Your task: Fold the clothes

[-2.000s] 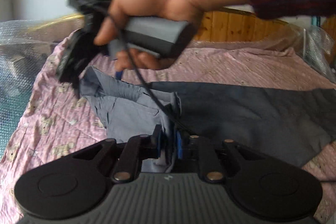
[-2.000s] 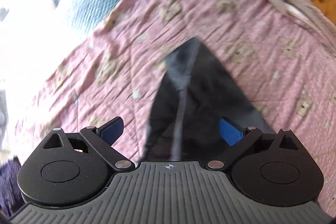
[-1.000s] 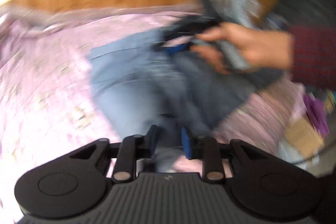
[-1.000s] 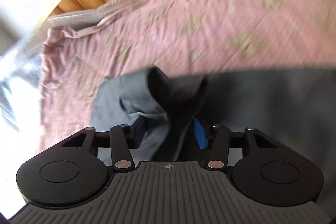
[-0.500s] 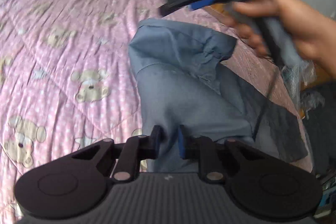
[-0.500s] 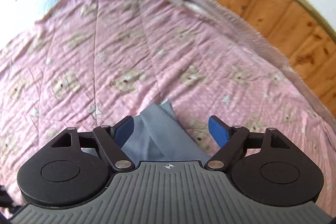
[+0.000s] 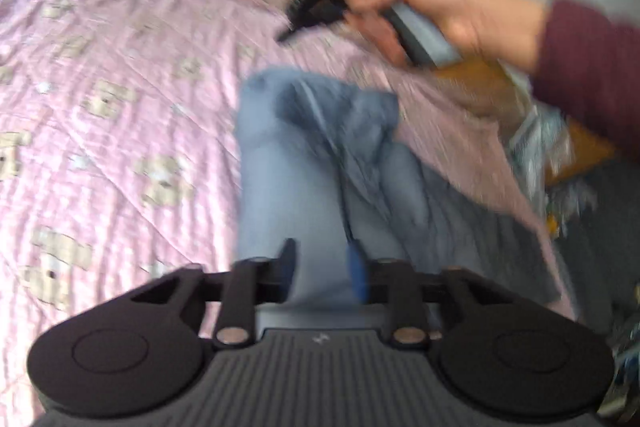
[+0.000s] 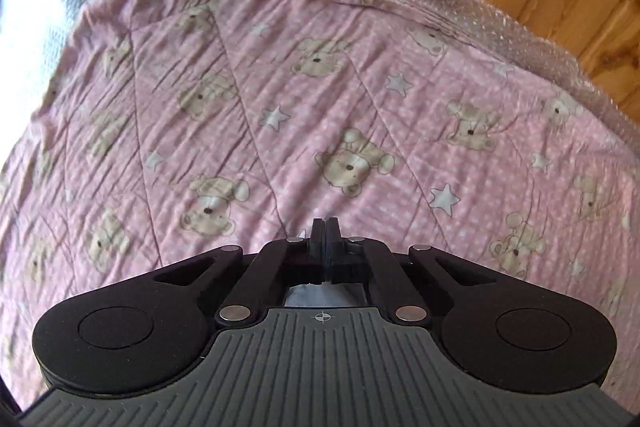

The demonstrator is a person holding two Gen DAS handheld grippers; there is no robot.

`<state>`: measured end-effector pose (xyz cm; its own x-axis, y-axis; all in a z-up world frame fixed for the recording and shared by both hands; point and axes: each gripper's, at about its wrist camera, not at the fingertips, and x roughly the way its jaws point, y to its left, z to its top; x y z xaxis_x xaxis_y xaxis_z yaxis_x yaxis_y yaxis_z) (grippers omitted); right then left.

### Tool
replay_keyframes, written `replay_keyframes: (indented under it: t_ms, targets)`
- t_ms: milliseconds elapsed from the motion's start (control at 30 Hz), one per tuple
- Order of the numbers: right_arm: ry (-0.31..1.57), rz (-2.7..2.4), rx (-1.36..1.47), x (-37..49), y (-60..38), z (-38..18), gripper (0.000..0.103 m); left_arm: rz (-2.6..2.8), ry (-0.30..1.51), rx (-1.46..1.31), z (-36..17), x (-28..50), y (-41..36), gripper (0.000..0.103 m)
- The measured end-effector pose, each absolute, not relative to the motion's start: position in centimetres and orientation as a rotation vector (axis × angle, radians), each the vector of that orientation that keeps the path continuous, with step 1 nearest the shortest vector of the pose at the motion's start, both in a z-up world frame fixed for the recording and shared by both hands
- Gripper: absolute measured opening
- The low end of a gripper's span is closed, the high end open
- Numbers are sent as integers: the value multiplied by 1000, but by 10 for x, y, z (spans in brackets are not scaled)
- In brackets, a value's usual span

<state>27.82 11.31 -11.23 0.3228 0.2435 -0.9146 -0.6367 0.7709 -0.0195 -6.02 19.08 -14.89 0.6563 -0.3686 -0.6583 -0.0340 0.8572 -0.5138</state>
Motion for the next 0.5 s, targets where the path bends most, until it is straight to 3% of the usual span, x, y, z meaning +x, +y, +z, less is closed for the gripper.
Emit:
replay_keyframes:
  t_ms: [67, 133, 167, 200, 233, 267, 300, 333, 367, 500]
  targets:
    - [1105, 619, -477, 271, 127, -121, 24, -159, 856, -581, -156, -47, 206, 73]
    - [1106, 634, -535, 265, 144, -133, 83, -186, 945, -611, -175, -19, 199, 77]
    - [1113, 627, -567, 264, 152, -143, 87, -200, 990, -625, -185, -5, 196, 78]
    - [1136, 623, -603, 265, 159, -156, 83, -214, 1035, -640, -195, 10, 193, 79]
    - [1166, 615, -637, 266, 165, -169, 72, -218, 1071, -649, -203, 21, 187, 72]
    - [1203, 604, -652, 269, 165, -178, 55, -216, 1101, -656, -210, 29, 179, 58]
    - [1216, 611, -636, 270, 159, -176, 45, -221, 1099, -625, -206, 30, 171, 53]
    - [1229, 619, -619, 272, 154, -174, 34, -228, 1075, -569, -195, 26, 163, 34]
    - [1234, 630, -598, 272, 147, -168, 26, -236, 1051, -513, -183, 22, 156, 26]
    - [1175, 625, -526, 253, 102, -113, 24, -311, 952, -285, -142, -13, 114, 21]
